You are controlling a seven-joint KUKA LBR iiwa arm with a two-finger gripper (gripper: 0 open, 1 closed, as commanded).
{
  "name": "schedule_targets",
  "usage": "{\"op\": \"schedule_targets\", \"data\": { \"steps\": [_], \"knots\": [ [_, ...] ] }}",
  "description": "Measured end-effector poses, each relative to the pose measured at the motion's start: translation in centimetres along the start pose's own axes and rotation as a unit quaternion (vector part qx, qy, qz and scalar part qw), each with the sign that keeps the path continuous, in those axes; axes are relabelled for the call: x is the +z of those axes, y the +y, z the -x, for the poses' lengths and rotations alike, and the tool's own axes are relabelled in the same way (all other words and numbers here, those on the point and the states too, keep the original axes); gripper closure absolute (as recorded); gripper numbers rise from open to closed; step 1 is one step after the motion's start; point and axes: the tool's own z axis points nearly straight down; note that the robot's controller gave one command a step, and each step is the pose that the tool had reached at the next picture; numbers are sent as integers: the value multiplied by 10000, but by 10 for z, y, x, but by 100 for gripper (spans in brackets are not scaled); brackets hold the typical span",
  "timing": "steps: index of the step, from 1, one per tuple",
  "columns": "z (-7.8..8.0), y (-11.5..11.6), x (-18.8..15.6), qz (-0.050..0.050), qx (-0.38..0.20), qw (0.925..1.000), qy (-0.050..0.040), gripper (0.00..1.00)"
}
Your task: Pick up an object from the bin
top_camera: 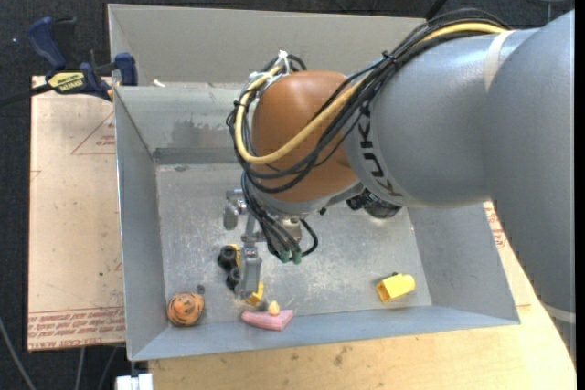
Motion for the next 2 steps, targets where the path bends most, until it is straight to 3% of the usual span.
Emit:
{"op": "schedule_targets", "data": {
  "steps": [1,2],
  "knots": [
    [2,-1,-4,8,18,10000,-37,0],
    [5,0,35,21,143,9999,-75,0]
  ]
}}
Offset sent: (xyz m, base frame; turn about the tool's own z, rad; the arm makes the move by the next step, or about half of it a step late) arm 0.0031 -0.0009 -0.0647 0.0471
